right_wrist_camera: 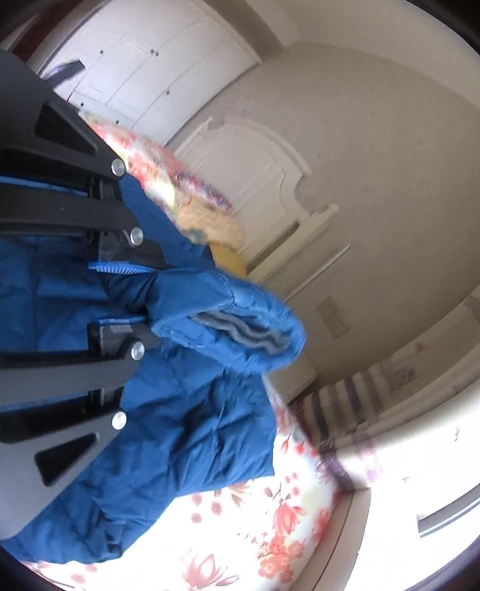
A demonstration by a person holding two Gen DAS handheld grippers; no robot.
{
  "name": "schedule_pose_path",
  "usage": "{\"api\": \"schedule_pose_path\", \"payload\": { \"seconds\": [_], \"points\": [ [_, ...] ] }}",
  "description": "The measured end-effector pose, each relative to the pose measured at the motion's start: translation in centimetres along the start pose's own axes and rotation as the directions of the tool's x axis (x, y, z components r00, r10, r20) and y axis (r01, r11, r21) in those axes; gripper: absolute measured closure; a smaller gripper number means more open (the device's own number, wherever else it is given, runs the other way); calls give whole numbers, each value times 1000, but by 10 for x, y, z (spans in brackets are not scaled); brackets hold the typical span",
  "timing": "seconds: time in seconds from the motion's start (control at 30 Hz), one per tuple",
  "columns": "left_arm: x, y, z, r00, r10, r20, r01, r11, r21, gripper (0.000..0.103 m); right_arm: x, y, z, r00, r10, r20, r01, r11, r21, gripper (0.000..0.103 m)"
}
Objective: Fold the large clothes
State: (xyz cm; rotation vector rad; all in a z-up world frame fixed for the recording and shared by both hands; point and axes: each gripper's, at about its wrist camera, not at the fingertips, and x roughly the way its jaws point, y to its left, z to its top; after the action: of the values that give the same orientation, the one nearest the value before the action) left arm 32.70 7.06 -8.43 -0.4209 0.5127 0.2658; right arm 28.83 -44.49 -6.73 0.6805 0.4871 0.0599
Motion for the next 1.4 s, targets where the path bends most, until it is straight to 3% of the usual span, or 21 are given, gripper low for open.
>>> {"api": "schedule_pose_path", "payload": {
  "seconds": [0.1, 0.17, 0.23, 0.27, 0.33, 0.43, 0.5, 0.57, 0.6, 0.63, 0.73, 0.87, 0.97, 1.1, 1.13, 1.2, 1.23, 1.4],
  "points": [
    [2, 0, 0, 1000, -3, -8, 3, 1000, -2, 13, 34, -27, -13, 971, -161, -175, 163, 987, -4, 63],
    [3, 0, 0, 1000, -3, -13, 3, 1000, -2, 13, 25, -39, -13, 981, -110, -160, 126, 987, 96, 57],
    [3, 0, 0, 1000, -2, -15, 2, 1000, -1, 13, 2, -35, -7, 985, -160, -68, 166, 981, 98, 54],
    [3, -1, 0, 1000, -1, -17, 1, 1000, 4, 13, -15, -24, -4, 979, -203, 19, 202, 977, 62, 54],
    [3, -4, -1, 1000, -3, -14, 3, 1000, 17, 13, -28, 7, 2, 973, -208, 101, 216, 972, -87, 54],
    [2, -5, -1, 1000, -2, -11, 2, 1000, 23, 13, -12, 45, 3, 971, -229, 69, 239, 929, -284, 54],
    [2, -4, 0, 1000, -4, -11, 4, 1000, 17, 12, 9, 61, -5, 959, -277, 49, 274, 876, -398, 50],
    [2, -5, 0, 1000, -6, -14, 6, 1000, 17, 12, 40, 57, -13, 923, -384, 24, 347, 803, -484, 42],
    [2, -6, -1, 1000, -7, -17, 7, 1000, 25, 12, 65, 46, -21, 889, -456, -36, 377, 774, -509, 42],
    [1, -8, -1, 1000, -8, -15, 9, 999, 33, 12, 79, 39, -30, 880, -465, -94, 360, 784, -505, 42],
    [-8, -16, -2, 999, -34, 11, 33, 996, 78, 12, 75, 34, -27, 890, -443, -108, 348, 814, -465, 42],
    [-27, -42, 7, 988, -157, 0, 156, 982, 107, 12, 74, 36, -33, 887, -448, -110, 350, 810, -470, 42],
    [-25, -89, 17, 958, -258, -125, 278, 943, 182, 12, 73, 40, -34, 885, -453, -107, 355, 806, -474, 42],
    [4, -155, -4, 943, -221, -248, 304, 875, 377, 10, 74, 38, -29, 888, -446, -112, 349, 814, -465, 42],
    [17, -163, -15, 938, -193, -288, 301, 864, 404, 10, 74, 37, -26, 889, -444, -113, 348, 815, -463, 42],
    [59, -174, -58, 916, -48, -398, 265, 818, 510, 6, 74, 36, -26, 890, -440, -114, 346, 818, -460, 41],
    [59, -176, -67, 930, -37, -365, 248, 796, 552, 6, 74, 36, -26, 892, -437, -115, 342, 819, -460, 41],
    [43, -176, -45, 927, -67, -369, 261, 820, 509, 6, 73, 36, -25, 893, -435, -115, 341, 820, -459, 41]
  ]
}}
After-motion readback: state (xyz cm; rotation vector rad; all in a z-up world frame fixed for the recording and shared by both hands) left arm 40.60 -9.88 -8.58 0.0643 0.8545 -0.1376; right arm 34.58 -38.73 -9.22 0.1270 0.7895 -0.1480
